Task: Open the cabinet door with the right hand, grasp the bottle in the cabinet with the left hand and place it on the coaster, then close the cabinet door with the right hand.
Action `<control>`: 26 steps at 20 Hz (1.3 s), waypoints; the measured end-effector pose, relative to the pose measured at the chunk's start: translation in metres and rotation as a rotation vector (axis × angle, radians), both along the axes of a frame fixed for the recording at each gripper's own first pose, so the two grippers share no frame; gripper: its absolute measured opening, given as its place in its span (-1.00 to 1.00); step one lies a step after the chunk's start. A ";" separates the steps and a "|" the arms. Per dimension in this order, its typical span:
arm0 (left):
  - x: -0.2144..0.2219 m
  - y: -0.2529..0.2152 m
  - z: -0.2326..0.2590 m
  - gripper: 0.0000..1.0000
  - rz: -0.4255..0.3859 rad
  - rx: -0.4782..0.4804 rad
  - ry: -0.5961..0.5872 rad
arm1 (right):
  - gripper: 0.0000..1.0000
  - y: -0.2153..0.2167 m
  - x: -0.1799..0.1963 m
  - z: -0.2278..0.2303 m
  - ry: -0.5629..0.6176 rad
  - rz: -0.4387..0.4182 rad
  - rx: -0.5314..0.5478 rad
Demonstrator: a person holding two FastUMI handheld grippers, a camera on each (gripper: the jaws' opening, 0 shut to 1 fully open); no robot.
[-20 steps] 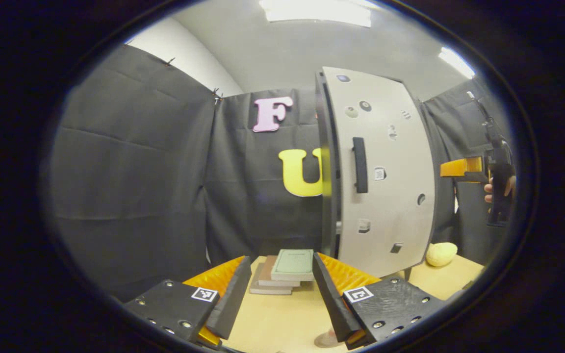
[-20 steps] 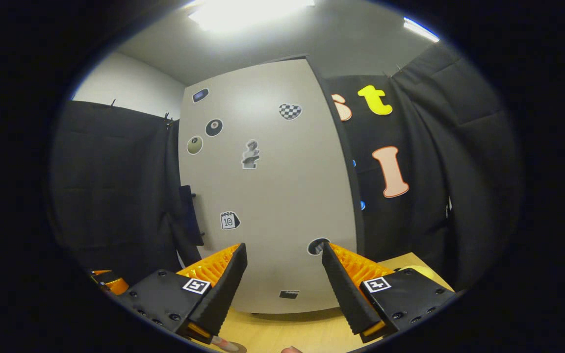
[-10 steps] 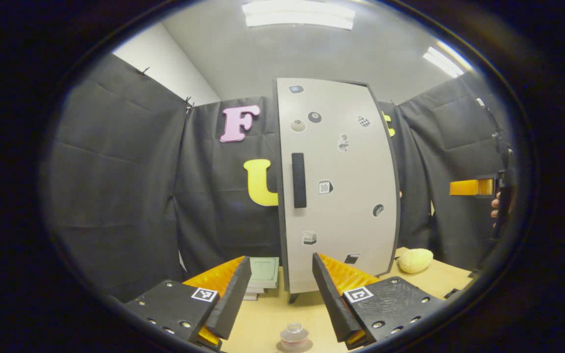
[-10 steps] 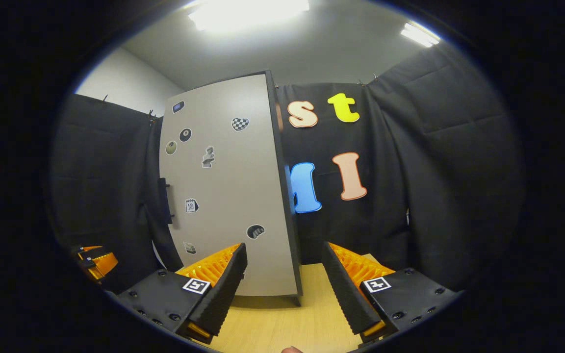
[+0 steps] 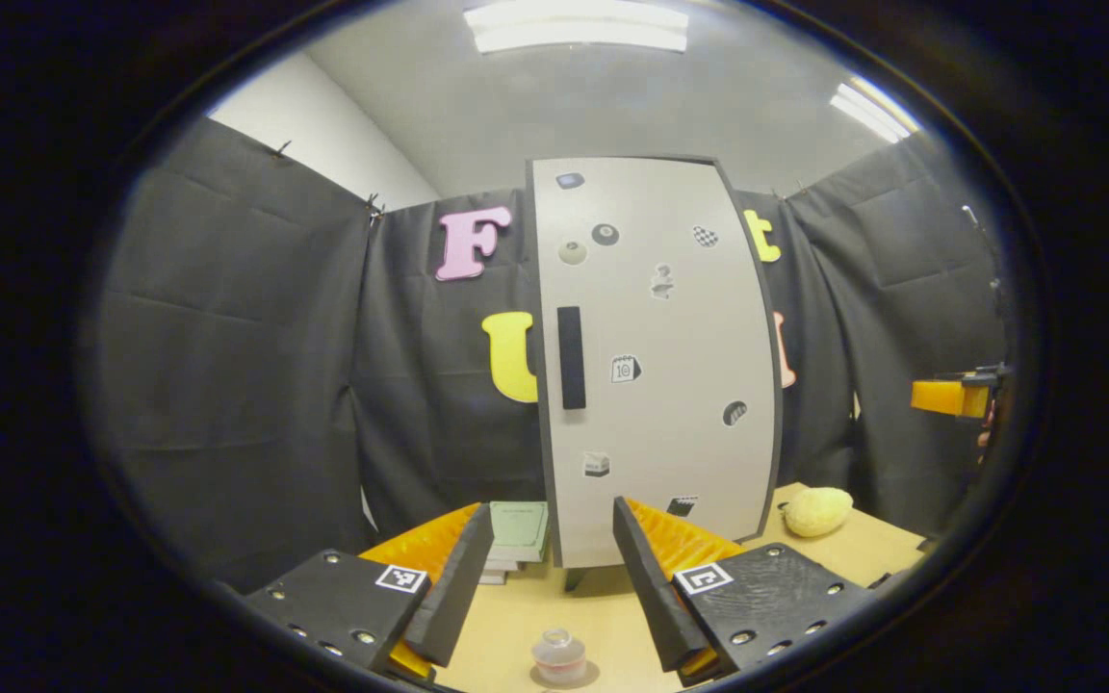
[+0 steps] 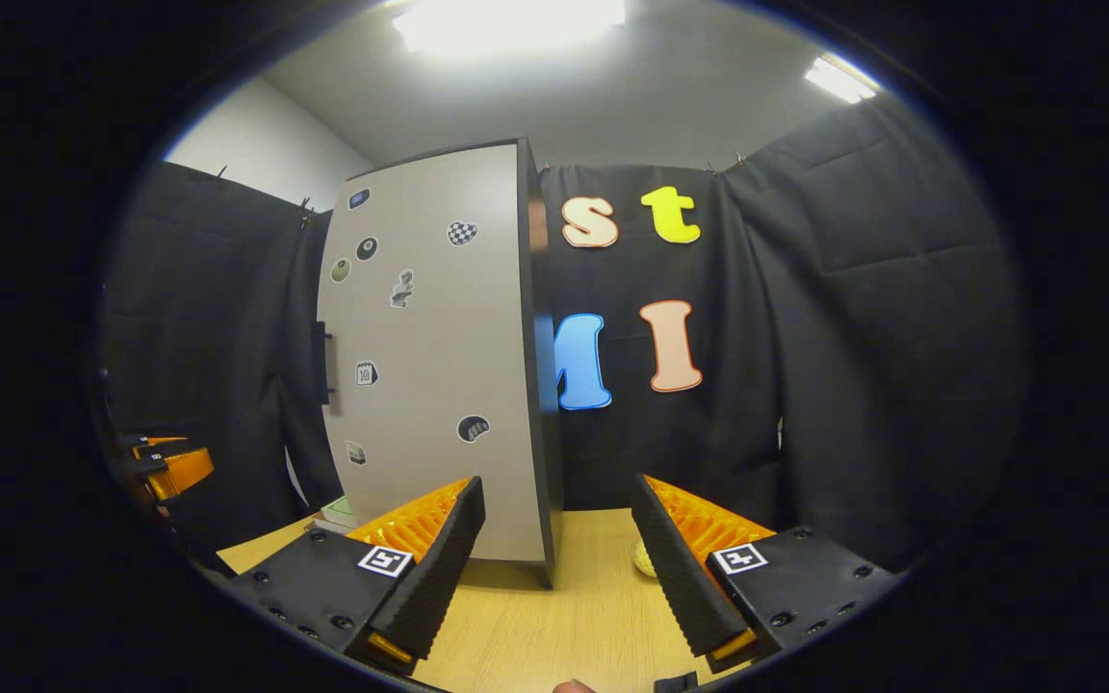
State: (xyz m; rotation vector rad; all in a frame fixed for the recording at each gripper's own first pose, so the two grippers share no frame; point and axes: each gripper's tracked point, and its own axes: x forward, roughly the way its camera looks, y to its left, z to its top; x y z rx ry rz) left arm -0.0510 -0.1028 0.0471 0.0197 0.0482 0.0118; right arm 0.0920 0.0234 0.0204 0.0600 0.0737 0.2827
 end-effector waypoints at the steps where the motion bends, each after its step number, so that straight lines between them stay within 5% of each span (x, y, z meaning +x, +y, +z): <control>1: 0.001 0.002 0.002 0.51 0.002 0.004 -0.001 | 0.96 0.000 0.000 0.003 -0.011 -0.005 0.003; 15: 0.006 0.058 0.015 0.51 0.015 0.034 -0.023 | 0.96 0.035 -0.012 0.016 -0.067 -0.029 -0.011; 26: 0.010 0.060 0.011 0.55 -0.001 0.031 -0.023 | 0.96 0.037 -0.019 0.010 -0.050 -0.055 -0.023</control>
